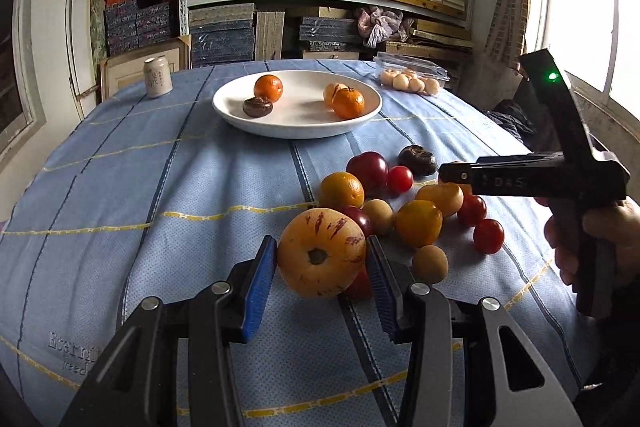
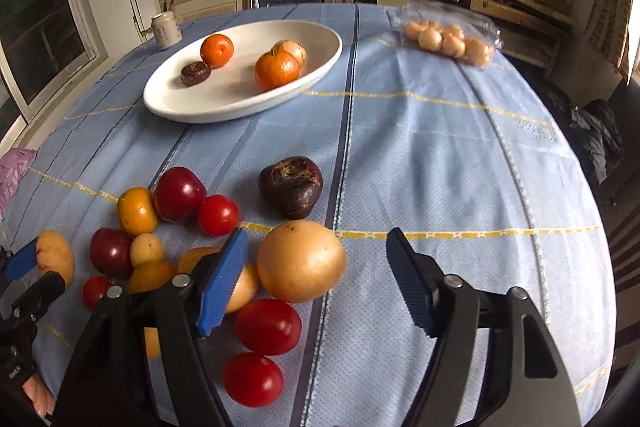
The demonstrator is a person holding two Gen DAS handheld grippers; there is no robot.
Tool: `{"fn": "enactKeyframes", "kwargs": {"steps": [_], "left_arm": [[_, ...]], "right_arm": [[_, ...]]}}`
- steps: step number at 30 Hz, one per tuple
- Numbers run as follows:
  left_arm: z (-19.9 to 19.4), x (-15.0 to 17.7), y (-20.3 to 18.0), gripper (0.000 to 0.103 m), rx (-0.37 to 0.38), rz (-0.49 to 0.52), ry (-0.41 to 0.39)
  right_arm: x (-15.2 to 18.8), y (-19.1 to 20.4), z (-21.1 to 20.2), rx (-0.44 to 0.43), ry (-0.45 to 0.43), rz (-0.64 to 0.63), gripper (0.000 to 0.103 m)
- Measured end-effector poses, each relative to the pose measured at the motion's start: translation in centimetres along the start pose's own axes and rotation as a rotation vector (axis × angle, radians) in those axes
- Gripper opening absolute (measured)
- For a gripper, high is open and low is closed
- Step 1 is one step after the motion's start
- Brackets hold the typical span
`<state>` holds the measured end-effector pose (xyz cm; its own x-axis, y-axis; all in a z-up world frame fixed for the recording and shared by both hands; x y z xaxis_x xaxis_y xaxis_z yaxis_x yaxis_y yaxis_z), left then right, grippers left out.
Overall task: Organize fruits
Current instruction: 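Grasp the striped yellow fruit with the left tool while the right tool grasps a pale yellow fruit, then lift the pale yellow fruit with the right tool while the left tool opens on the striped fruit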
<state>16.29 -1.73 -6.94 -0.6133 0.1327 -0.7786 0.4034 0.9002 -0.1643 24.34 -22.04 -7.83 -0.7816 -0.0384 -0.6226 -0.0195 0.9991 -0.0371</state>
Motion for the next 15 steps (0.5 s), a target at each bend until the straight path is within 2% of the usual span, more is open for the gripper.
{"fn": "enactKeyframes", "kwargs": {"steps": [2,3,4,9,15], "left_arm": [[0.1,0.0,0.2,0.046,0.009,-0.012,0.002],[0.1,0.0,0.3,0.046,0.011,-0.015,0.002],[0.1,0.1,0.3,0.046,0.013,-0.016,0.002],[0.2,0.0,0.4,0.046,0.02,-0.021,0.003],[-0.1,-0.2,0.6,0.046,0.012,-0.02,-0.008]], "right_arm": [[0.1,-0.1,0.6,-0.008,0.024,0.009,0.061],[0.2,0.0,0.8,-0.023,0.036,0.008,0.052],[0.4,0.2,1.0,-0.031,0.046,-0.003,0.047],[1.0,0.5,0.5,0.026,0.001,-0.023,0.046],[0.9,0.2,-1.7,0.011,-0.062,-0.018,0.046]]}}
Point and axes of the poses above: each gripper's, at about its wrist camera, not at the fingertips, and z roughly the way its jaws point, y to its left, x to its underside, the point moved 2 cm from there along z, roughly the way its jaws point, and after that the axes turned 10 degrees about x, right-handed, at the moved point
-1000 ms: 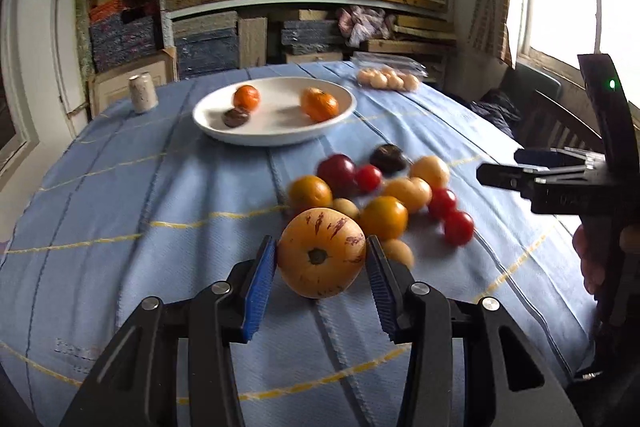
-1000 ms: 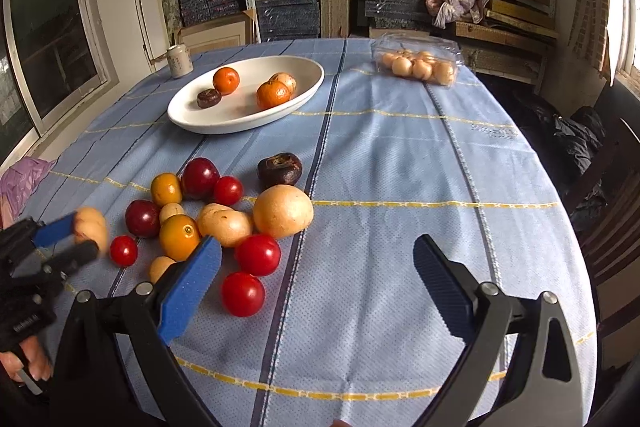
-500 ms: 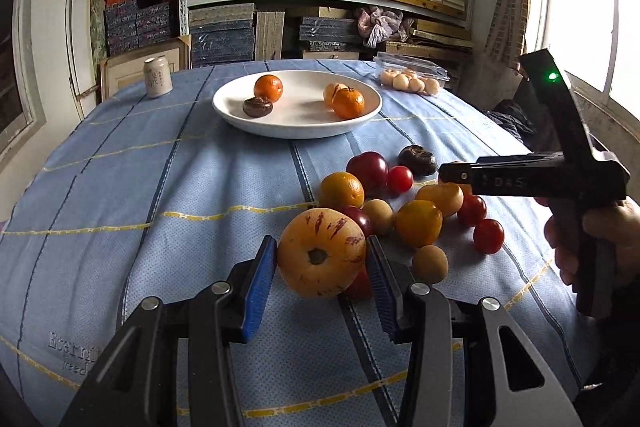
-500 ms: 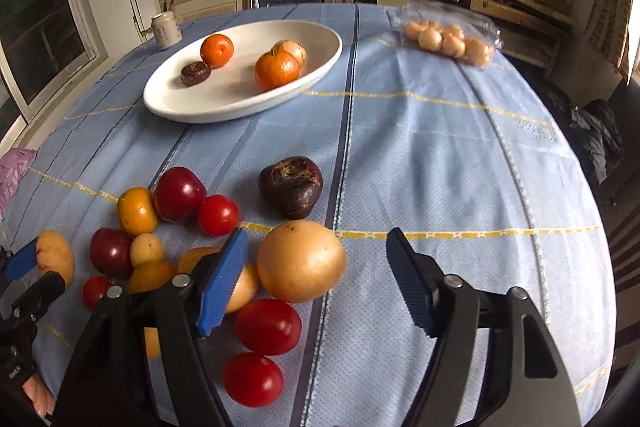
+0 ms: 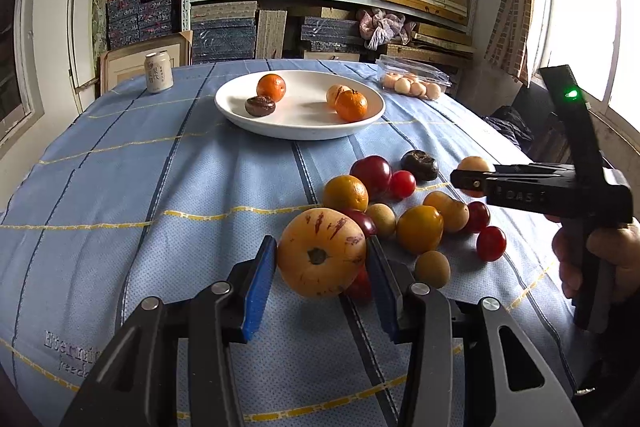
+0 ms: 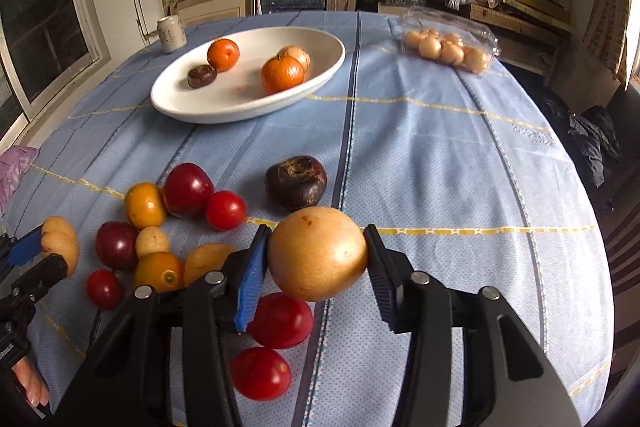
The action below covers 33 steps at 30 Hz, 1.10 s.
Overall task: Organize fruits
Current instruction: 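Lift the pale yellow fruit with the right tool while the left tool opens on the striped fruit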
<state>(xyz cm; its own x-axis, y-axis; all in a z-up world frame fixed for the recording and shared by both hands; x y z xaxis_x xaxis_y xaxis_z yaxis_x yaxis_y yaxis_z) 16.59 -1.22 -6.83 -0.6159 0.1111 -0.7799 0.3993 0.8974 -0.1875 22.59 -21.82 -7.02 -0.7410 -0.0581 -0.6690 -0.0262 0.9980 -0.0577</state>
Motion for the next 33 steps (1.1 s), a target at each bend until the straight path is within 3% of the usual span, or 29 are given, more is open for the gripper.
{"fn": "enactKeyframes", "kwargs": {"steps": [23,33], "left_arm": [[-0.2,-0.6,-0.1,0.046,-0.029,0.011,-0.008],[0.0,-2.4,0.4,0.046,-0.05,0.023,-0.016]], "right_arm": [[0.0,-0.3,-2.1,-0.043,-0.041,0.009,0.046],[-0.8,-0.2,-2.9,-0.055,-0.061,0.006,0.046]]}}
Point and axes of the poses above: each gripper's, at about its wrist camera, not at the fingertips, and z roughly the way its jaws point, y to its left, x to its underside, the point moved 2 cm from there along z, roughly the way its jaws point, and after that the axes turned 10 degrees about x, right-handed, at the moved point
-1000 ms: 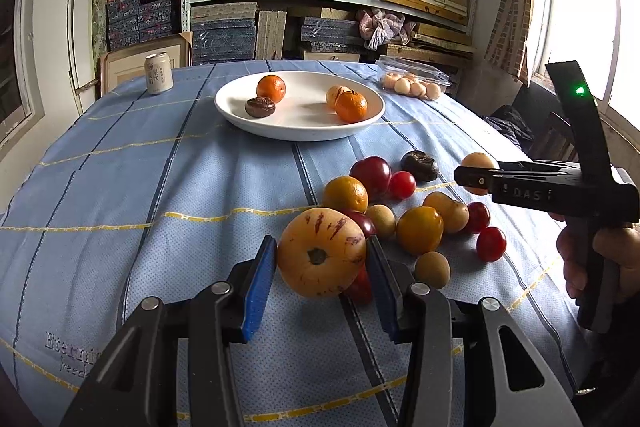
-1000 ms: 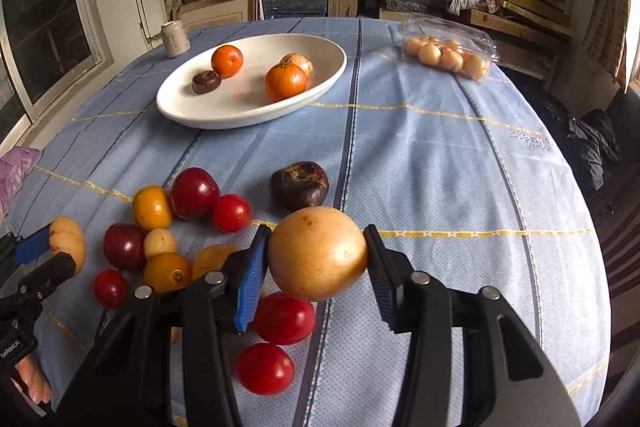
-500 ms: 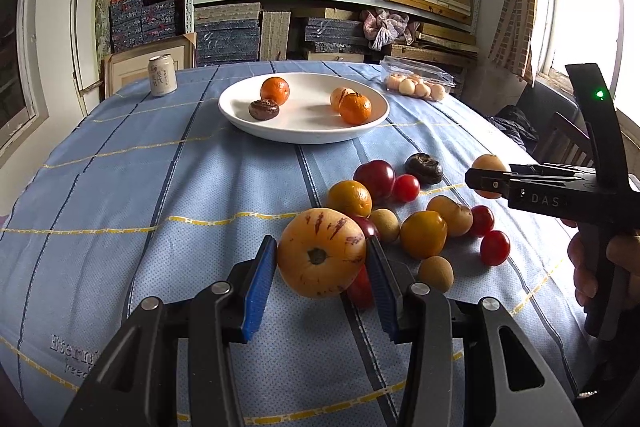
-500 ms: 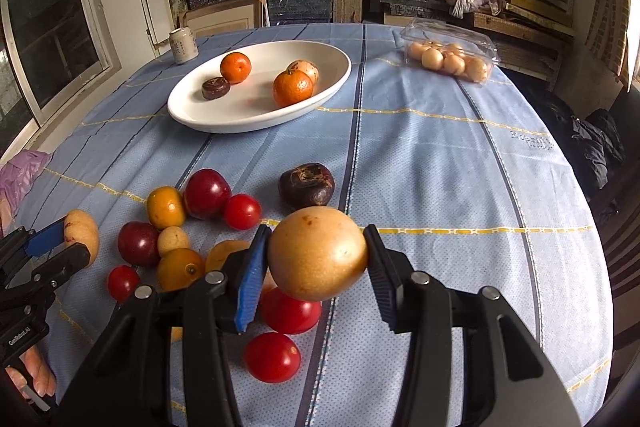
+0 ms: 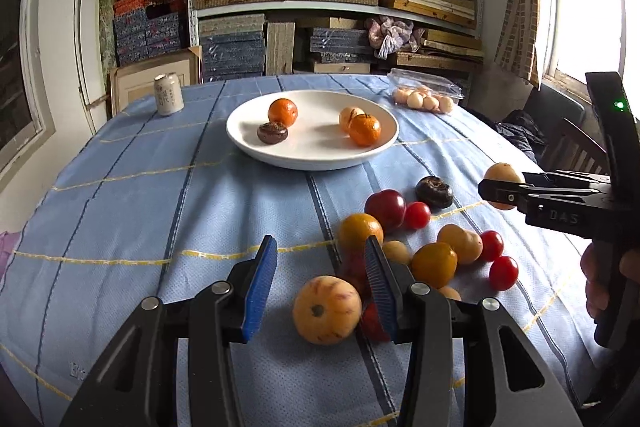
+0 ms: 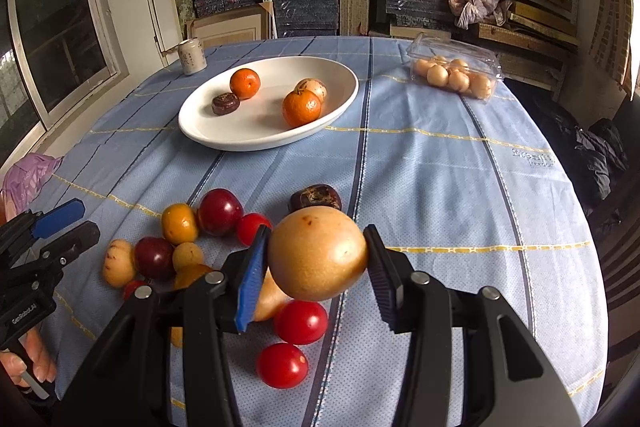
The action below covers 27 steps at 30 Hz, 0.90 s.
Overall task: Organize fruits
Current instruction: 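Lift the pale yellow fruit with the right tool while the left tool opens on the striped fruit, then close the left tool on the striped pepino and lift it while the right tool holds the pale fruit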
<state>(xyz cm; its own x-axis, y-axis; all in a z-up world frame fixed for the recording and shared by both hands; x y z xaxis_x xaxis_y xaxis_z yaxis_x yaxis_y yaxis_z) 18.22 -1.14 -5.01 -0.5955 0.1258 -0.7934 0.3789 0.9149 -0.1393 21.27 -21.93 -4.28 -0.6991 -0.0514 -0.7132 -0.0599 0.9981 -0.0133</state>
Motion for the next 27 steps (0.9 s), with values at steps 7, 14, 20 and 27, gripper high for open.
{"fn": "enactKeyframes", "kwargs": {"steps": [7,14,20,27], "left_arm": [[1.4,2.0,0.3,0.065,-0.01,-0.012,0.089],[2.1,2.8,0.4,0.065,-0.016,-0.016,0.119],[1.8,2.9,1.4,0.044,0.097,-0.104,0.13],[1.7,3.8,1.6,0.065,0.042,-0.113,0.172]], "right_arm": [[0.7,-0.3,0.3,0.0,0.015,0.008,0.046],[0.7,-0.2,-0.1,-0.003,0.007,0.011,0.046],[0.8,-0.3,-0.3,-0.002,0.007,0.022,0.046],[0.8,-0.3,-1.0,-0.009,-0.003,0.027,0.046]]}}
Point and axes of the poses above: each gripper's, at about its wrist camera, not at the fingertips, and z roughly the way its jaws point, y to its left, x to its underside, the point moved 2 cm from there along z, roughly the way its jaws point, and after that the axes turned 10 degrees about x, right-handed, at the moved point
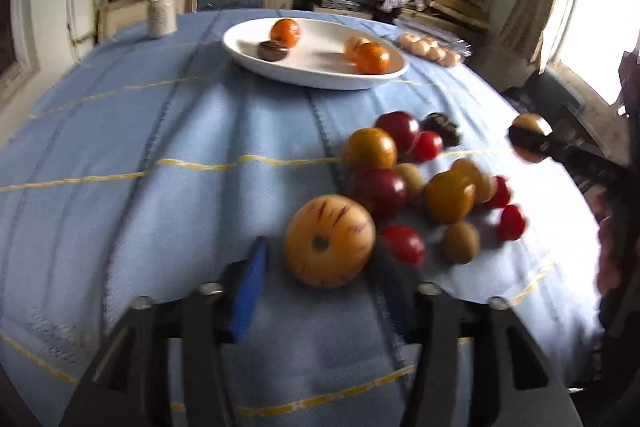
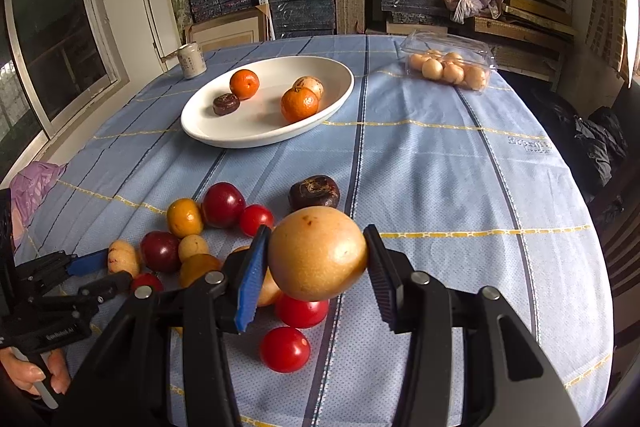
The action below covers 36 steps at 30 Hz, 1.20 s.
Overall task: Organize fruits
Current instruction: 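Close the left tool on the striped pepino and lift it while the right tool holds the pale fruit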
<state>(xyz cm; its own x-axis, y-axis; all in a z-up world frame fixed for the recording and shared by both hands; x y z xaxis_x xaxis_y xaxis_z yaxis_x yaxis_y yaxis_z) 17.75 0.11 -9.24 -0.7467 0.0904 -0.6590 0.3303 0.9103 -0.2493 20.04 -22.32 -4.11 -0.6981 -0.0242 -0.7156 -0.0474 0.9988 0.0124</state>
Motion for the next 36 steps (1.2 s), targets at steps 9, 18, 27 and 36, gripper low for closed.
{"fn": "enactKeyframes", "kwargs": {"steps": [9,18,27,36], "left_arm": [[0.2,-0.8,-0.2,0.069,0.011,-0.003,-0.036],[0.8,-0.4,-1.3,0.07,0.174,-0.025,-0.007],[0.2,-0.6,1.9,0.069,-0.005,-0.067,-0.012],[0.9,-0.9,0.9,0.068,-0.005,0.009,0.001]], "right_arm": [[0.3,0.1,0.0,-0.003,0.006,0.006,0.046],[0.3,-0.3,-0.1,-0.003,0.004,0.017,0.046],[0.4,-0.7,-0.2,-0.009,0.013,0.025,0.046],[0.4,-0.4,-0.4,-0.019,0.007,0.021,0.046]]}}
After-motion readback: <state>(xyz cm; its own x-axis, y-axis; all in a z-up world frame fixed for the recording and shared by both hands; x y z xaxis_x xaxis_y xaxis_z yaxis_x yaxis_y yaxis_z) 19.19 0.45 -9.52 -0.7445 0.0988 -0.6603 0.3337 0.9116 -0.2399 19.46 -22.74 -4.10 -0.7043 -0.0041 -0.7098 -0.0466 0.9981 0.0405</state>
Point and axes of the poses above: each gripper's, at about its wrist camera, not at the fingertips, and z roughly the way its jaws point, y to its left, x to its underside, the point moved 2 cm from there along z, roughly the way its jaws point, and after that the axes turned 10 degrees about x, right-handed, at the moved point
